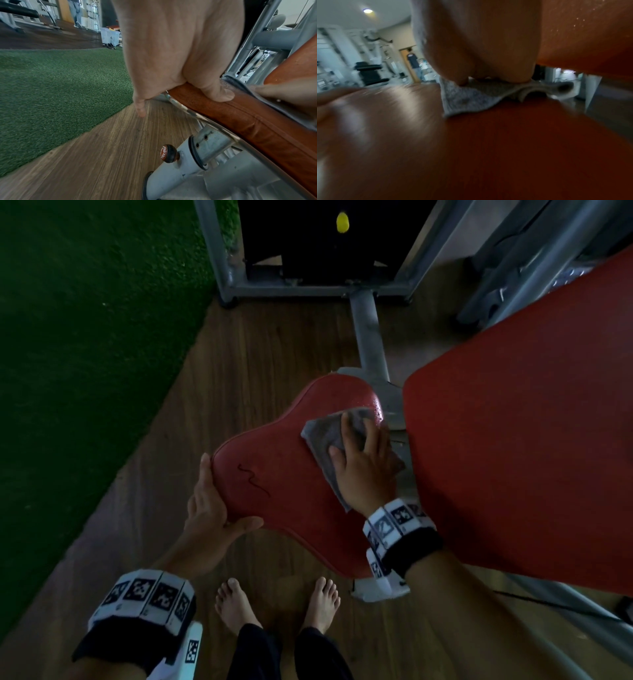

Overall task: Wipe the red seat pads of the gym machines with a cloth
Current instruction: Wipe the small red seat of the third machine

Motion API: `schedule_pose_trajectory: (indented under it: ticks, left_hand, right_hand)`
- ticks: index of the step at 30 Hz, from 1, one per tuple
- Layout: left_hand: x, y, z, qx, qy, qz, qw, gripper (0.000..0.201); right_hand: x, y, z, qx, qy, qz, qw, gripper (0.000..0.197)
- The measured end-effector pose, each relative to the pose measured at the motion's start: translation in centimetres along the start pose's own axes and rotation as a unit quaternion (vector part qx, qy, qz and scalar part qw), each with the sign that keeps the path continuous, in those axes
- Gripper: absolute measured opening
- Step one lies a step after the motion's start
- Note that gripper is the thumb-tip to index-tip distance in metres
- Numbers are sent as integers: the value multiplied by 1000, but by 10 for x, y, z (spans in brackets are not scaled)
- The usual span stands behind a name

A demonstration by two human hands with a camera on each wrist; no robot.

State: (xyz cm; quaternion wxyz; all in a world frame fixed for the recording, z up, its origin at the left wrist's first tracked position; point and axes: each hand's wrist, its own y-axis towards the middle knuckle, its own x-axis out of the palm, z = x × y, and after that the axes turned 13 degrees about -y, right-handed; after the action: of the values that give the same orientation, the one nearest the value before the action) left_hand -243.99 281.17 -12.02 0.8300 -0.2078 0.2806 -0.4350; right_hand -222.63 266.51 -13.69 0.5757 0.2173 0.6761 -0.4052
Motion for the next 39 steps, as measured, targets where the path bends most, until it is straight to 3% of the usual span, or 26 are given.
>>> schedule_pose_trajectory:
  ticks: [4, 9, 13, 17, 23, 28, 32, 35, 39]
  left_hand:
    - [1, 3, -2, 1, -13, 9, 1000, 140]
    - [1, 3, -1, 3, -12, 15, 1000, 136]
    - [1, 3, 1, 1, -2, 12, 1000, 134]
    - [0, 3, 1, -3, -2, 3, 1000, 134]
    - [0, 2, -1, 5, -9, 1, 1000, 133]
    - [0, 4, -3, 1, -18, 6, 1000, 134]
    - [0, 5, -6, 10, -12, -2, 1000, 134]
    - [1, 5, -8, 12, -5, -1, 1000, 135]
    - [2, 5, -6, 7, -4, 0, 1000, 135]
  right_hand:
    - [16, -40, -6, -111, 27, 0, 994, 61]
    - [13, -12, -6, -121, 5, 16, 992, 60]
    - [8, 54, -2, -74, -39, 36, 996, 61]
    - [-2, 95, 10, -4, 8, 22, 1000, 61]
    - [-6, 73, 18, 142, 159, -61, 975, 62]
    - [6, 23, 23, 168, 187, -34, 967, 61]
    - [-2, 74, 19, 191, 180, -41, 964, 61]
    - [-12, 111, 14, 162, 187, -54, 967, 59]
    - [-10, 87, 16, 173, 169, -67, 968, 61]
